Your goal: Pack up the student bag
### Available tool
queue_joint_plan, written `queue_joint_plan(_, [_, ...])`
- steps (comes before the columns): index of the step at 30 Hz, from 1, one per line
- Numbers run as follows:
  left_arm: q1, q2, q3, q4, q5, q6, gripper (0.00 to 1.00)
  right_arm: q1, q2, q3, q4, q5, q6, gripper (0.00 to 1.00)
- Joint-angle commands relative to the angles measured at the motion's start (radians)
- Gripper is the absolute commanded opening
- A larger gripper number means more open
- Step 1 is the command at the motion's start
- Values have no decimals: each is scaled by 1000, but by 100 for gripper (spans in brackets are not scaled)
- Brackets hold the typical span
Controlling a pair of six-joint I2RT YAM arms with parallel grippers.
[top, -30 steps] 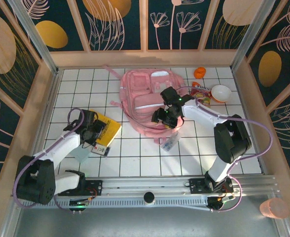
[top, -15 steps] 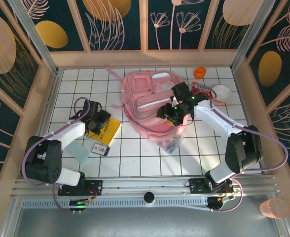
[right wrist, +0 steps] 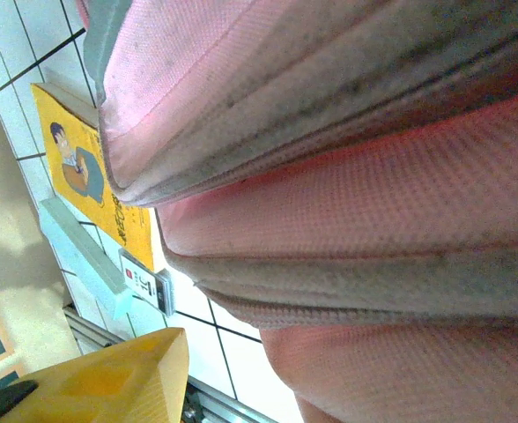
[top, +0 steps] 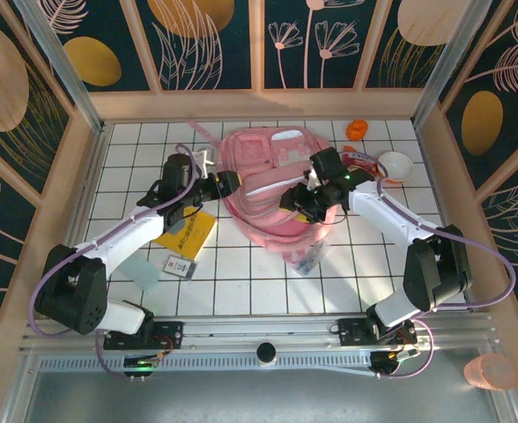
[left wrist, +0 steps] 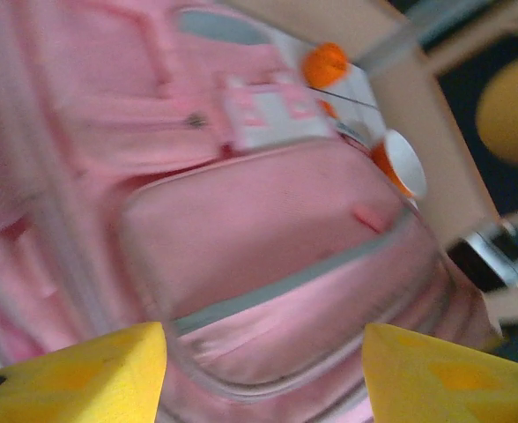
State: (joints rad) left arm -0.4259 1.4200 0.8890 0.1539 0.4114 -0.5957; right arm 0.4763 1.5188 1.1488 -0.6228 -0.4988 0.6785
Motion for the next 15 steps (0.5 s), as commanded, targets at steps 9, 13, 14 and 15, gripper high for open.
queue_joint_plan(9, [-124, 100, 143, -118, 144, 1024, 74, -9, -25, 49, 57, -44, -9, 48])
queue_joint_plan(13, [-145, 161, 162, -97, 145, 1118, 78, -9, -31, 48, 69, -53, -6, 47])
queue_joint_plan(14, [-150, 176, 170, -110, 163, 1144, 80, -8, -31, 46, 74, -55, -5, 48])
queue_joint_plan(15, [-154, 188, 176, -119, 173, 1159, 80, -9, -31, 43, 76, -56, -4, 48])
